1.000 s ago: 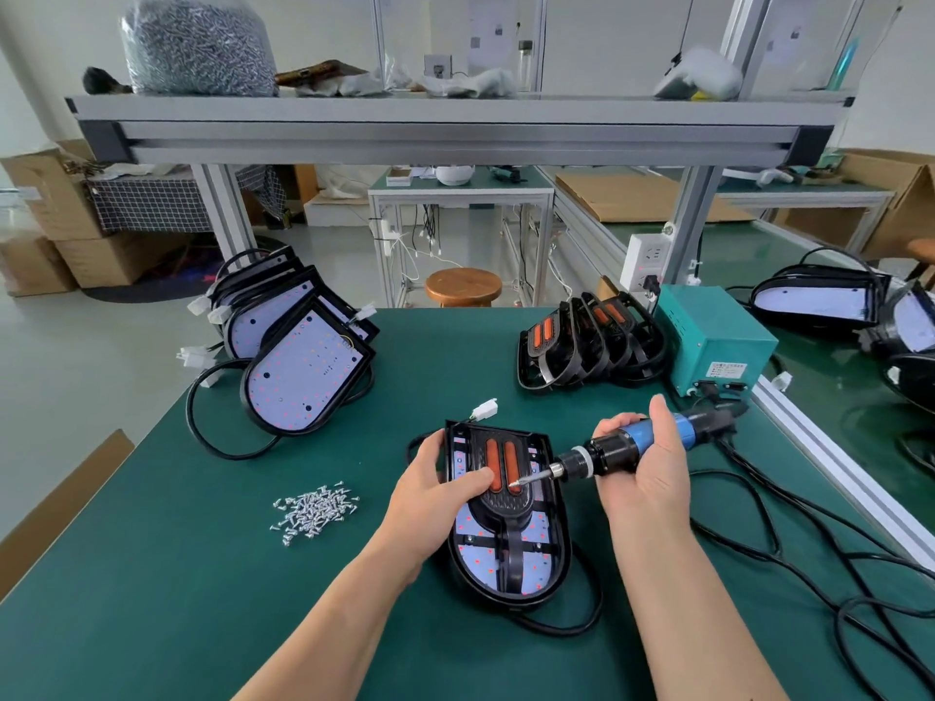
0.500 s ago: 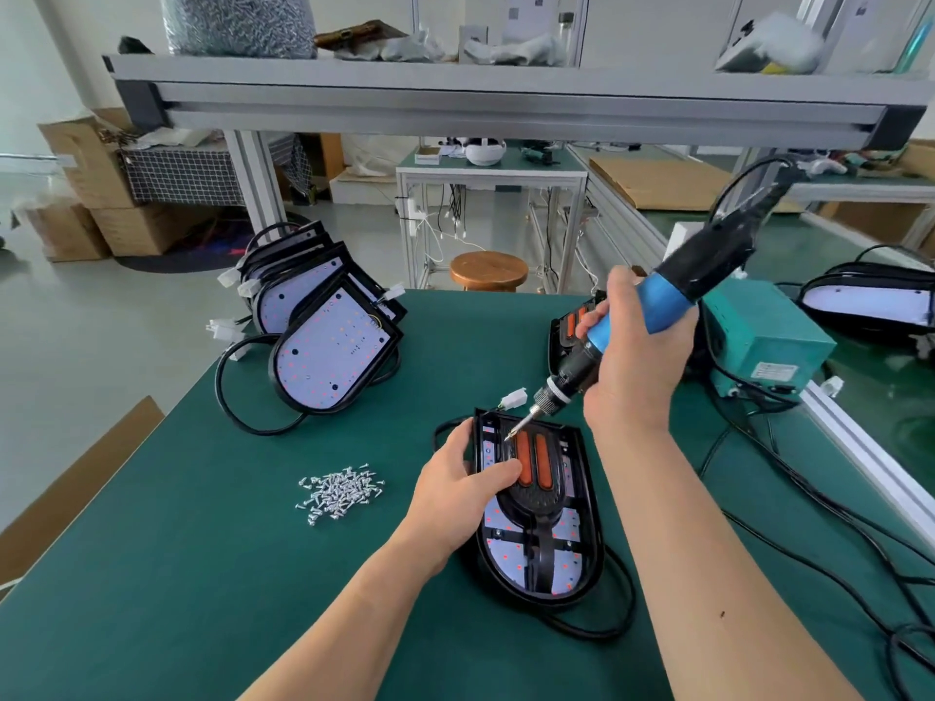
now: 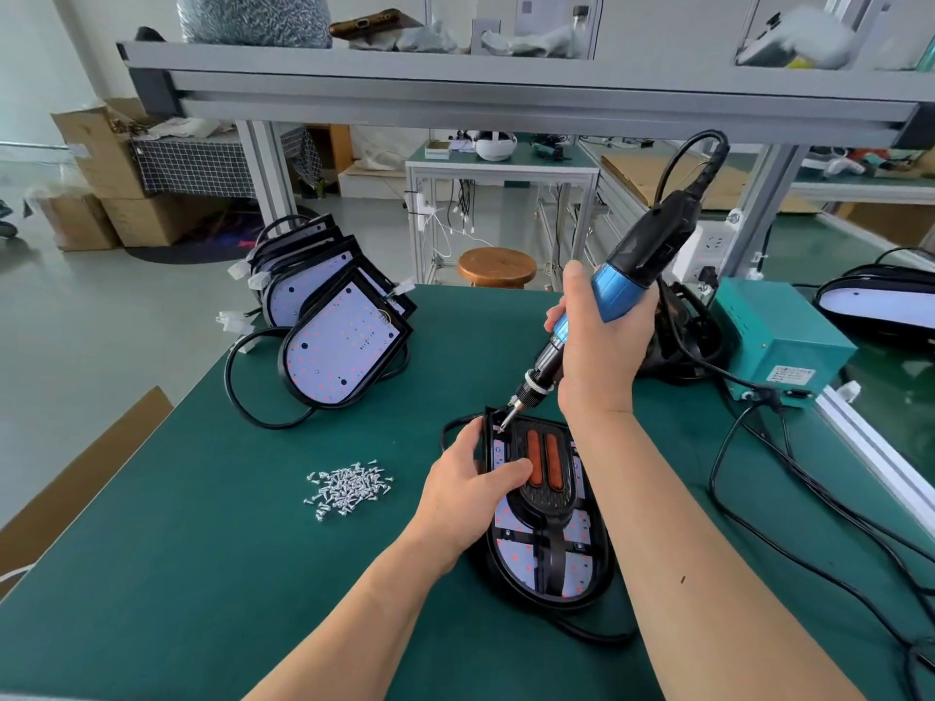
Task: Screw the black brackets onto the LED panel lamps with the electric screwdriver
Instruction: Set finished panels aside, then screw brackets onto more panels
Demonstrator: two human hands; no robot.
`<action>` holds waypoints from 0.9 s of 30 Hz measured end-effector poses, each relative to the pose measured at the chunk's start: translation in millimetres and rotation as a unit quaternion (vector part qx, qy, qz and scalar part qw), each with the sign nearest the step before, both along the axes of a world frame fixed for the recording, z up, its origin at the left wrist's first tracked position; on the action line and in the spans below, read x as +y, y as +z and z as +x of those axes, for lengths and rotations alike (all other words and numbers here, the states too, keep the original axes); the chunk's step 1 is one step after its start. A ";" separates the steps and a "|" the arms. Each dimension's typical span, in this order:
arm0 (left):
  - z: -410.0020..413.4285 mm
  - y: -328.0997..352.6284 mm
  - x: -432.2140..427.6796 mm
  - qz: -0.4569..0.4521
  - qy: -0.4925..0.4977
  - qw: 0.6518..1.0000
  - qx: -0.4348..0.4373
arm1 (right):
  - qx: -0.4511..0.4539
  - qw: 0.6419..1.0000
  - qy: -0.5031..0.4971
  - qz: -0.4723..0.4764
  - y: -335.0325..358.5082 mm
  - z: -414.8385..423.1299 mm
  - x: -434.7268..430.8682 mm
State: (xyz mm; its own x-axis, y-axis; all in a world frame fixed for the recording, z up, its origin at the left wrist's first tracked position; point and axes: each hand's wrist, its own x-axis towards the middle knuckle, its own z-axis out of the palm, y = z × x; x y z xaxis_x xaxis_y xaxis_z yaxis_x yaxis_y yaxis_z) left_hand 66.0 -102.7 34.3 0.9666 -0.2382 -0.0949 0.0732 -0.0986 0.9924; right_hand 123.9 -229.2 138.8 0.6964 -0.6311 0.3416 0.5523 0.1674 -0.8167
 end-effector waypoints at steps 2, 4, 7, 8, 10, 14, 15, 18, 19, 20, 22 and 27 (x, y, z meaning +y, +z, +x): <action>-0.7 0.5 0.0 -0.001 0.001 1.000 0.001 | 0.001 1.000 -0.001 -0.009 -1.5 0.9 -0.1; -1.1 0.8 0.3 -0.001 0.003 1.000 0.003 | 0.001 1.000 0.002 -0.016 -1.1 1.0 -0.5; -1.2 0.5 0.7 0.000 0.000 1.000 0.002 | -0.003 1.000 0.008 -0.022 -1.9 1.7 -1.8; -1.2 0.4 0.9 0.002 -0.001 1.000 0.002 | -0.003 1.000 0.010 -0.023 -2.5 1.9 -1.9; -1.2 0.6 1.1 0.006 -0.004 1.000 0.001 | -0.001 1.000 0.012 -0.023 -4.1 2.4 -1.3; -1.0 1.4 1.3 0.007 -0.007 1.000 0.000 | -0.004 0.999 0.015 -0.032 -5.1 4.3 1.5; -0.8 1.5 1.5 0.009 -0.007 1.000 -0.002 | -0.007 0.999 0.017 -0.044 -5.4 4.8 2.4; -1.1 1.5 1.3 0.007 -0.008 1.000 0.000 | -0.013 0.997 0.014 -0.078 -7.5 4.1 5.1; -1.3 1.2 0.9 0.007 -0.004 1.000 0.001 | -0.012 0.996 0.008 -0.084 -8.3 3.3 5.8; -1.7 1.5 0.8 0.007 -0.001 1.000 0.001 | -0.011 0.996 0.002 -0.087 -9.3 2.3 6.5; -2.1 2.3 0.3 0.008 0.000 1.000 -0.002 | -0.009 0.996 -0.005 -0.086 -10.6 0.9 7.8; -2.5 2.5 -0.5 -0.001 0.003 1.000 -0.004 | -0.003 0.996 0.000 -0.089 -11.2 2.8 9.4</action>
